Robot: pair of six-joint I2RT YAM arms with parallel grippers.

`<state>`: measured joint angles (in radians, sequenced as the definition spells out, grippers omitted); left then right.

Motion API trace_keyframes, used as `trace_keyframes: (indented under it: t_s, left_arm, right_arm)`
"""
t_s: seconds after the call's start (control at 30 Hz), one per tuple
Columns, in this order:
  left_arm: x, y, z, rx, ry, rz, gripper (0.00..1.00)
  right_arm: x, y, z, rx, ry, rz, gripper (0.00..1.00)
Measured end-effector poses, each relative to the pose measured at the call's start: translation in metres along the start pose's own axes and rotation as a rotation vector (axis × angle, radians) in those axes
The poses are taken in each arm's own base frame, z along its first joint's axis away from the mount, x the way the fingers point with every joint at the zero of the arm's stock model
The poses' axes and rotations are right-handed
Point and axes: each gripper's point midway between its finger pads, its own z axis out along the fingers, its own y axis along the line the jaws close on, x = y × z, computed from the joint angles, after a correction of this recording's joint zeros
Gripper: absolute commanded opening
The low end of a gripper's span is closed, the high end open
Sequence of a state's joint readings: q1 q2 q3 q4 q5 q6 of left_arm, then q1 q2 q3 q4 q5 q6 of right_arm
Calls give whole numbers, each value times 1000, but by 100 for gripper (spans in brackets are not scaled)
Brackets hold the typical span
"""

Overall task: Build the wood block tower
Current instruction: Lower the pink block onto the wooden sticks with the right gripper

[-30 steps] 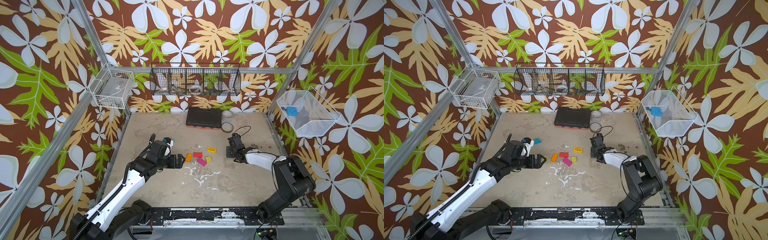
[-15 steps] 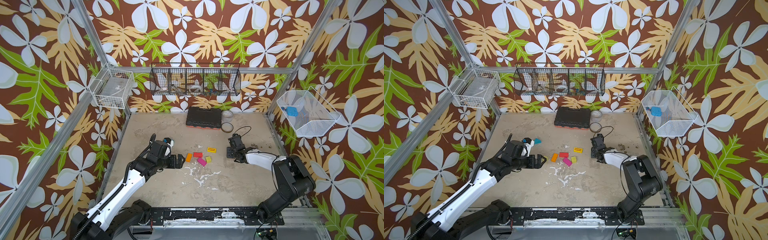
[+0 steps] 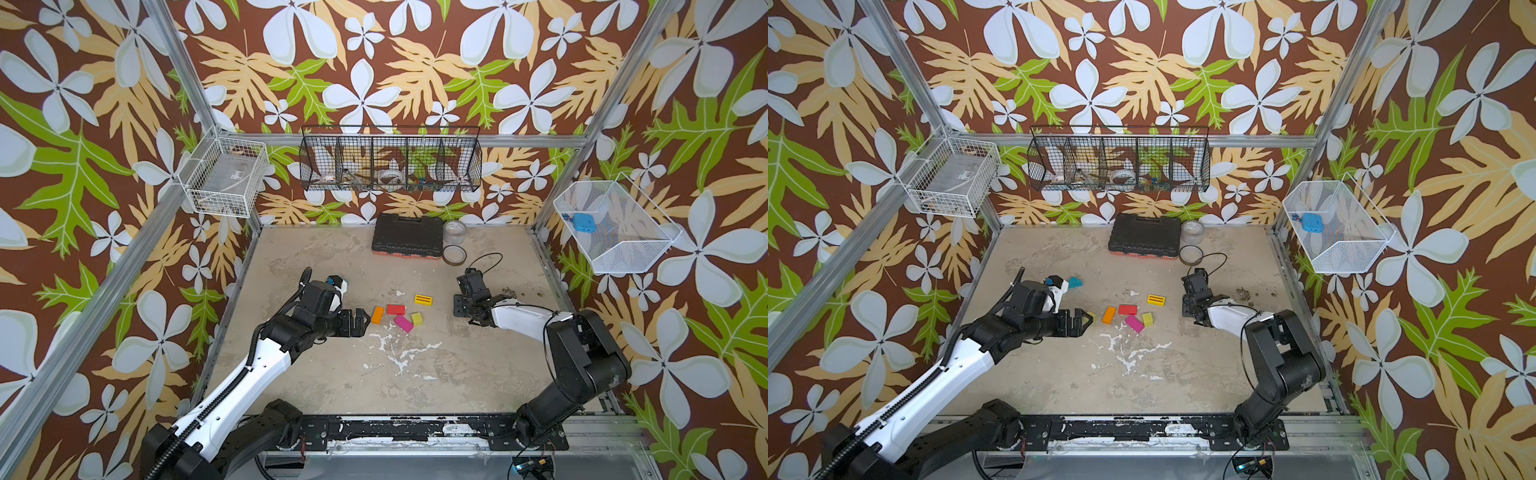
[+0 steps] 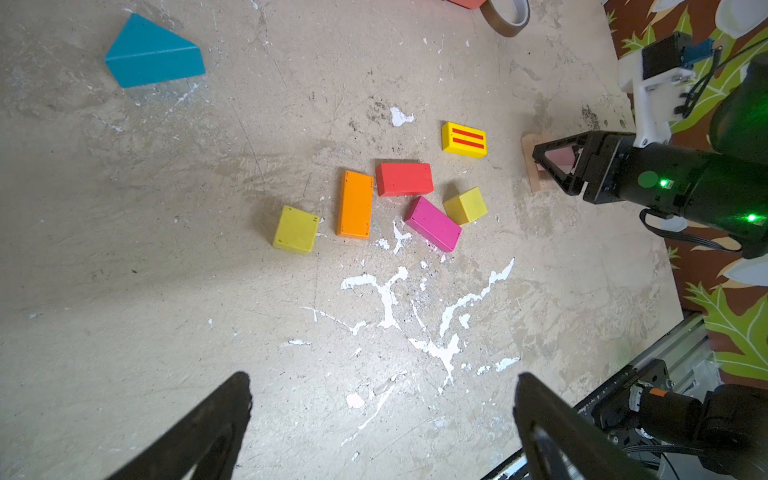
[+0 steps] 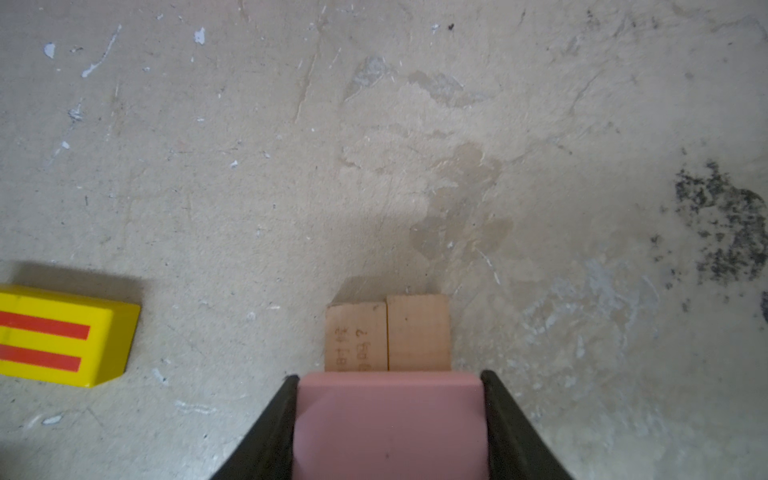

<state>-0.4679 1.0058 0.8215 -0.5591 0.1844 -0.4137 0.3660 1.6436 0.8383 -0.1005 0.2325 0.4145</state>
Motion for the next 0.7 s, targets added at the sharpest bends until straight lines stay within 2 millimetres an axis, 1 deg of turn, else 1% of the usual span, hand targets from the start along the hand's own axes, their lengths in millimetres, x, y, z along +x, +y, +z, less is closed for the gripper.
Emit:
trace_keyframes:
  t_s: [0.13, 0.27, 0.57, 0.7]
  left_arm:
    - [0, 0, 0, 0, 0, 0, 100]
    - [0, 0, -1, 1, -2, 0, 100]
    - [-1, -1, -2, 4, -8, 2, 100]
    - [0, -1, -2, 4, -9, 2, 100]
  right_arm:
    - [1, 0, 2, 2, 5, -1, 40]
    - [-2, 1, 4, 2, 2, 1, 40]
    - [-3, -1, 5, -7, 7, 11, 49]
    - [-5, -5, 7, -10, 6, 27, 51]
